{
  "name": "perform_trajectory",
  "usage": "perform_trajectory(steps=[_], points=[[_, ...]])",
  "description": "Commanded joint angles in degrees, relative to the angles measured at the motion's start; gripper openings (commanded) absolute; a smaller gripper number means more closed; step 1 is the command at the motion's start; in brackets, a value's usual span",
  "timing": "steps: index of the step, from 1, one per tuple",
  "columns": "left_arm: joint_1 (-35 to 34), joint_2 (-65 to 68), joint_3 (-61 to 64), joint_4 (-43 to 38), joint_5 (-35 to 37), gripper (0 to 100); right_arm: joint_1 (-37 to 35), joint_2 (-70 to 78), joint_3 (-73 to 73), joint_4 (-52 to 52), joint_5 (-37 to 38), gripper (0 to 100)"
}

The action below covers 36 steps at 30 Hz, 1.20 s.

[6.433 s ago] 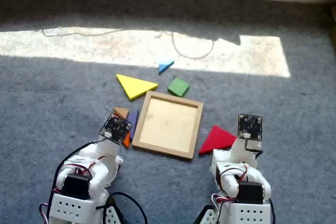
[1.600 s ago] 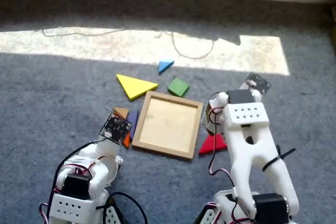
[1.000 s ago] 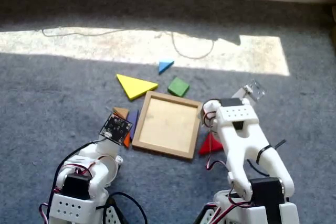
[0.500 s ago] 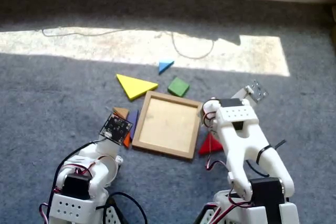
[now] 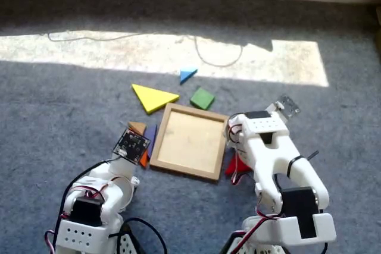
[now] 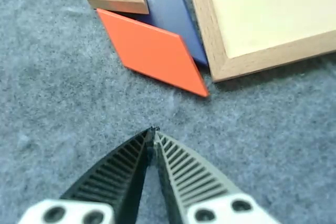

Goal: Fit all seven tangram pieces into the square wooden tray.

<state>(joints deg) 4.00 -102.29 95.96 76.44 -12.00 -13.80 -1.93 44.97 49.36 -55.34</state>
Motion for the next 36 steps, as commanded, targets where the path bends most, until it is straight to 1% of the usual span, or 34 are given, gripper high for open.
perform_trajectory(steps=[1, 8, 12, 17, 24, 27, 29, 31, 34, 36], points=[[0.75, -2.86, 1.19, 0.35, -0.53, 1, 1.36, 0.4, -0.22, -0.13, -0.26, 42.5], [0.75, -2.86, 1.19, 0.35, -0.53, 1, 4.0, -4.97, -0.04, -0.4, -0.62, 42.5], [0.75, -2.86, 1.19, 0.35, -0.53, 1, 4.0, -4.79, -0.04, -0.48, -0.7, 42.5], [0.75, -2.86, 1.19, 0.35, -0.53, 1, 5.93, -4.79, -0.13, -0.48, -2.02, 42.5], [0.75, -2.86, 1.19, 0.35, -0.53, 1, 6.11, -4.88, -0.22, -0.66, -2.2, 42.5], [0.75, -2.86, 1.19, 0.35, -0.53, 1, 6.11, -4.88, -0.04, -2.24, -2.02, 42.4], [0.75, -2.86, 1.19, 0.35, -0.53, 1, 6.11, -4.97, -0.04, -2.59, -1.76, 39.7], [0.75, -2.86, 1.19, 0.35, -0.53, 1, 6.11, -5.41, -0.13, -2.42, -1.05, 33.8], [0.75, -2.86, 1.19, 0.35, -0.53, 1, 6.11, -5.41, -0.13, -2.42, 4.84, 24.3], [0.75, -2.86, 1.19, 0.35, -0.53, 1, 6.11, -5.41, -0.22, -2.42, 8.44, 20.4]])
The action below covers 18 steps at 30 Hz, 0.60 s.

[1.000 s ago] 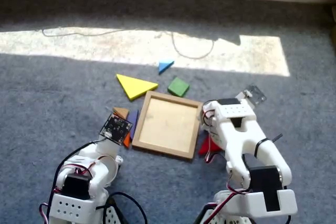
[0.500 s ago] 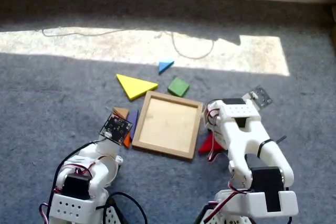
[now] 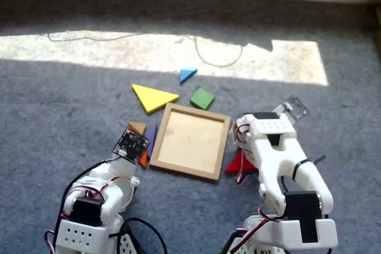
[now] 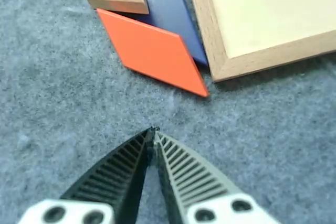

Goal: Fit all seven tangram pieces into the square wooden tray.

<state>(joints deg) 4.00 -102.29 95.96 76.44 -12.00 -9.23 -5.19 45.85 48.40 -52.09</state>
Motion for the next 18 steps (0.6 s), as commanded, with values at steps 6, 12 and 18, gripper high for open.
perform_trajectory(steps=[6, 12, 18], points=[[0.75, -2.86, 1.19, 0.35, -0.53, 1, 1.54, -2.15, -1.19, -1.45, 20.4, 20.0], [0.75, -2.86, 1.19, 0.35, -0.53, 1, 1.36, -2.15, -3.47, -1.01, 34.73, 20.0], [0.75, -2.86, 1.19, 0.35, -0.53, 1, -0.57, -5.14, -5.76, 7.43, 41.14, 20.0]])
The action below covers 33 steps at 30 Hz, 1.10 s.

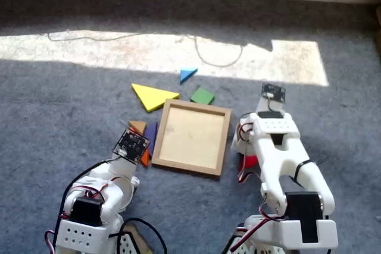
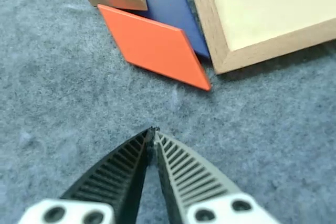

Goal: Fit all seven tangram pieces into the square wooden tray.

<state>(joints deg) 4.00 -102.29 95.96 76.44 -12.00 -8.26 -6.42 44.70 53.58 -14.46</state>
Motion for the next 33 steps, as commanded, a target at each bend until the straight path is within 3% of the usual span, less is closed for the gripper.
perform_trajectory(steps=[1, 5, 15, 21, 27, 33], points=[[0.75, -2.86, 1.19, 0.35, -0.53, 1, -1.71, -5.49, -4.97, 4.18, 4.4, 20.0], [0.75, -2.86, 1.19, 0.35, -0.53, 1, -2.33, -13.23, -4.97, 8.84, 7.38, 20.0], [0.75, -2.86, 1.19, 0.35, -0.53, 1, -10.24, -22.02, -4.97, 8.84, 7.12, 20.0], [0.75, -2.86, 1.19, 0.35, -0.53, 1, -6.81, -21.85, -4.88, 8.57, -7.21, 20.7], [0.75, -2.86, 1.19, 0.35, -0.53, 1, -4.0, -21.41, -4.79, 8.57, -19.34, 35.8], [0.75, -2.86, 1.19, 0.35, -0.53, 1, -3.82, -11.65, -5.14, 3.3, -25.58, 36.9]])
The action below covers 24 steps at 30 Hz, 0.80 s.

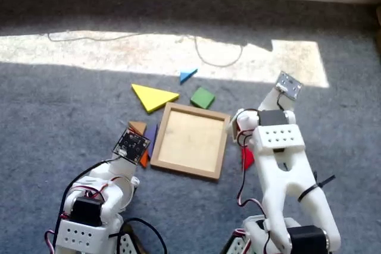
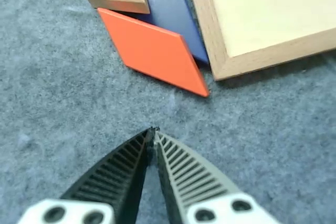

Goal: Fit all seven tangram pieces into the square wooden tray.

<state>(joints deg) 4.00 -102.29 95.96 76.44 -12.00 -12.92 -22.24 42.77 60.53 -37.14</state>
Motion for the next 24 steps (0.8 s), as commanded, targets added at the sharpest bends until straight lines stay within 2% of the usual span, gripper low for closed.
perform_trajectory(steps=[1, 9, 24], points=[[0.75, -2.86, 1.19, 0.35, -0.53, 1, 0.84, 6.29, -3.21, -4.44, -3.78, 36.9], [0.75, -2.86, 1.19, 0.35, -0.53, 1, 3.3, 14.02, -5.76, -9.89, -7.12, 36.8], [0.75, -2.86, 1.19, 0.35, -0.53, 1, 3.38, 14.81, -5.05, -16.22, -7.56, 36.8]])
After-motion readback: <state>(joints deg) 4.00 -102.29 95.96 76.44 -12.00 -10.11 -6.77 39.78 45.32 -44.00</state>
